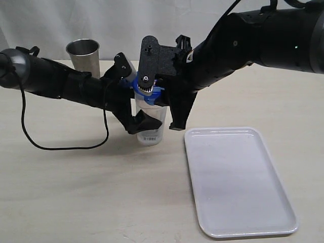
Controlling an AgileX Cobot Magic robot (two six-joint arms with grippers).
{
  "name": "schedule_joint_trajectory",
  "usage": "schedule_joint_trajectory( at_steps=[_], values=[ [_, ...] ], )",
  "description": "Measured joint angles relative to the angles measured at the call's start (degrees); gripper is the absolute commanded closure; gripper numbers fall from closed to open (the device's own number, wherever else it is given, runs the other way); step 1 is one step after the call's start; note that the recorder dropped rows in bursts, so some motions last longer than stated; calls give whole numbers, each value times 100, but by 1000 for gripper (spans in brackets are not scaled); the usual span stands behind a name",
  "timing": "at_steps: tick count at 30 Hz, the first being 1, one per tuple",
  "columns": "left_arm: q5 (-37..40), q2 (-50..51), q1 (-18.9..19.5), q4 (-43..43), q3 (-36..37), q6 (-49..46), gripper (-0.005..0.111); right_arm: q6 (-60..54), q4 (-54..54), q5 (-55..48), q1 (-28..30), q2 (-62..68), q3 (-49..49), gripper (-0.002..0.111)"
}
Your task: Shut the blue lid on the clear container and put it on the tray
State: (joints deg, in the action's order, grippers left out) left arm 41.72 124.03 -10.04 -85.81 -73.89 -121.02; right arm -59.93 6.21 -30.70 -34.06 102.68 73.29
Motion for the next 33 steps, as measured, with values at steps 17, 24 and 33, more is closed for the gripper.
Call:
schedule_joint_trajectory(
  at_steps=[17, 24, 33],
  values=[
    [-219, -21, 0, 420, -17, 0, 2, 0, 12, 54, -10, 0, 0, 70],
    [-171, 16, 0, 159, 20, 0, 2, 64, 12, 65, -10, 0, 0, 70],
    [121, 249, 0, -396, 20, 0, 2, 97, 12, 65, -10, 0, 0, 70]
  ],
)
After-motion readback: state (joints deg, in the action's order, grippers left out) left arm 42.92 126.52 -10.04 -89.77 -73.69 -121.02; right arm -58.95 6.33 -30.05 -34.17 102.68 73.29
